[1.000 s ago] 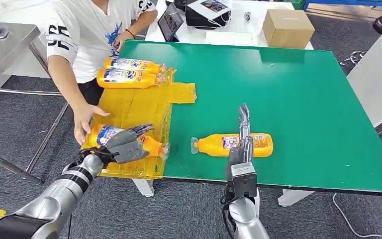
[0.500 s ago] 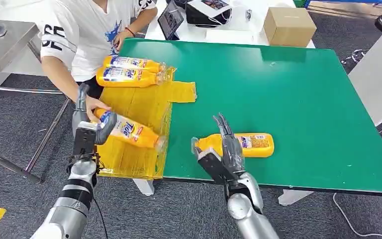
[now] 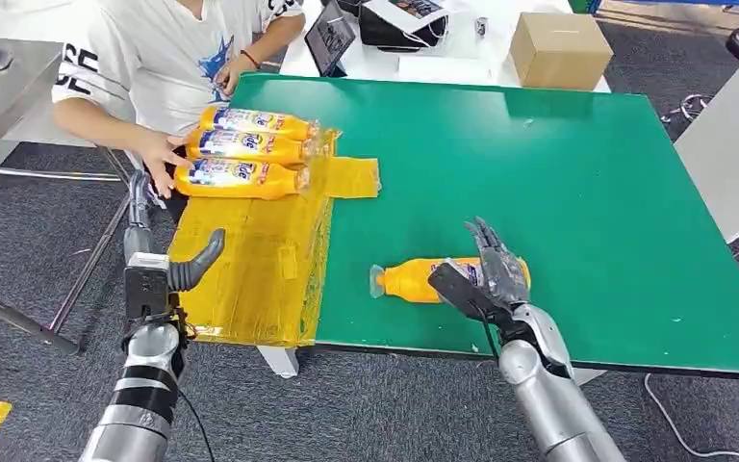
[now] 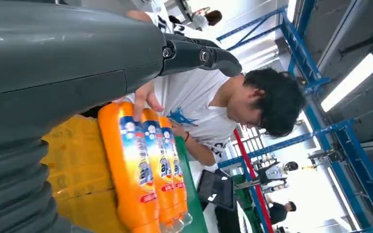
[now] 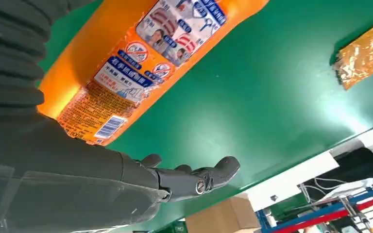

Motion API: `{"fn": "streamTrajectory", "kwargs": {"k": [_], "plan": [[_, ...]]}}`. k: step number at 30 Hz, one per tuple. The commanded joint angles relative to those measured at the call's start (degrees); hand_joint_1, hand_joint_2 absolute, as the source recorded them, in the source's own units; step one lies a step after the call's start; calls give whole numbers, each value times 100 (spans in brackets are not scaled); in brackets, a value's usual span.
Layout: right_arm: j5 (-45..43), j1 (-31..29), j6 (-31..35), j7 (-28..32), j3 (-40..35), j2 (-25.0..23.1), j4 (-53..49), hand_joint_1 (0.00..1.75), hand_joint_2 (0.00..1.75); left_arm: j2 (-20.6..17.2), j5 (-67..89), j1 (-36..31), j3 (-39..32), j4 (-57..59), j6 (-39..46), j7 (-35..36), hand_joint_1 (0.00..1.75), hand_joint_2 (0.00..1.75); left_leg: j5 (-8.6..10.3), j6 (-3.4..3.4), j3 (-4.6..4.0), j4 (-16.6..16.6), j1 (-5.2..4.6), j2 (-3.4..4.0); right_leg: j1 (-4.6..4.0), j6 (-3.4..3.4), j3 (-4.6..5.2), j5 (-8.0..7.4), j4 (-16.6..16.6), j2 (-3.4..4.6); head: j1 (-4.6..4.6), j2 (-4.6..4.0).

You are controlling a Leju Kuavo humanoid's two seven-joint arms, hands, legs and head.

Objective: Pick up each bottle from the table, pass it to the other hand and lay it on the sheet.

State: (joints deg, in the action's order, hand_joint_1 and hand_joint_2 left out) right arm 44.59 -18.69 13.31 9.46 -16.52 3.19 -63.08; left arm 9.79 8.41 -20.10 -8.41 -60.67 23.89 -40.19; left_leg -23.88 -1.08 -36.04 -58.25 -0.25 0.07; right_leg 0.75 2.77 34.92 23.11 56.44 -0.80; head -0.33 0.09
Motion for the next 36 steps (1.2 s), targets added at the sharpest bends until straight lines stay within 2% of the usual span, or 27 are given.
{"fn": "streamTrajectory", "kwargs": {"k": [1, 4, 11, 12, 13, 19, 21, 29, 32, 36], "plan": [[122, -296, -314, -235, -43, 235, 564, 0, 175, 67, 27, -107, -110, 239, -61, 19, 0, 175, -9, 6, 24, 2, 5, 5, -4, -8, -24, 5, -5, 11, 2, 0], [117, -229, -510, -291, -38, 406, 716, 0, 175, 62, 91, -131, -51, 464, -137, 19, 0, 175, -9, 6, 30, 3, 4, 0, -2, -8, -31, 8, -6, 6, 2, 0], [128, -481, -916, -285, -171, 582, 968, 0, 175, 48, 192, -222, 100, 743, -202, 19, 0, 175, -5, 4, 16, 3, -4, 1, 4, -6, -17, 4, -3, 6, 2, 0], [-39, -762, -1585, -420, -331, 684, 1409, 0, 175, 42, 227, -342, 138, 1001, -276, 19, 0, 175, -11, 8, 29, 3, -1, 1, 1, -9, -30, 8, -4, 8, 2, 0], [-153, -1057, -1764, -259, -440, 726, 1973, 0, 175, 57, 197, -426, 171, 1144, -316, 19, 0, 175, -4, 5, 20, 5, -4, -1, 4, -6, -20, 3, -3, 4, 0, 0], [-124, -1807, -1801, -145, -724, 702, 3125, 0, 175, 99, 151, -618, 309, 1565, -374, 19, 0, 175, 0, 5, 35, 6, 5, -7, -4, -8, -37, -1, -14, -3, 2, 0], [-61, -1952, -1763, -180, -817, 707, 3210, 0, 175, 101, 108, -641, 302, 1647, -380, 19, 0, 175, 4, -2, 20, 2, -1, -1, 2, -4, -22, -2, -4, 2, 0, 0], [-2, -2162, -1856, -219, -978, 682, 3341, 0, 175, 92, 52, -686, 285, 1820, -455, 19, 0, 175, -3, 1, 39, 2, 1, 0, -1, -5, -40, 3, -4, 6, 0, 0], [9, -2270, -2036, -209, -1134, 671, 3488, 0, 175, 104, 61, -737, 298, 1943, -479, 19, 0, 175, 7, -7, 16, 0, -3, 0, 2, 4, -17, -6, -4, 0, 0, 0], [-32, -2331, -2384, -145, -1386, 695, 3679, 0, 175, 116, 48, -805, 333, 2070, -529, 19, 0, 175, 2, -2, 31, -1, 2, -2, -2, -2, -33, -2, -4, 3, 0, 0]]}}
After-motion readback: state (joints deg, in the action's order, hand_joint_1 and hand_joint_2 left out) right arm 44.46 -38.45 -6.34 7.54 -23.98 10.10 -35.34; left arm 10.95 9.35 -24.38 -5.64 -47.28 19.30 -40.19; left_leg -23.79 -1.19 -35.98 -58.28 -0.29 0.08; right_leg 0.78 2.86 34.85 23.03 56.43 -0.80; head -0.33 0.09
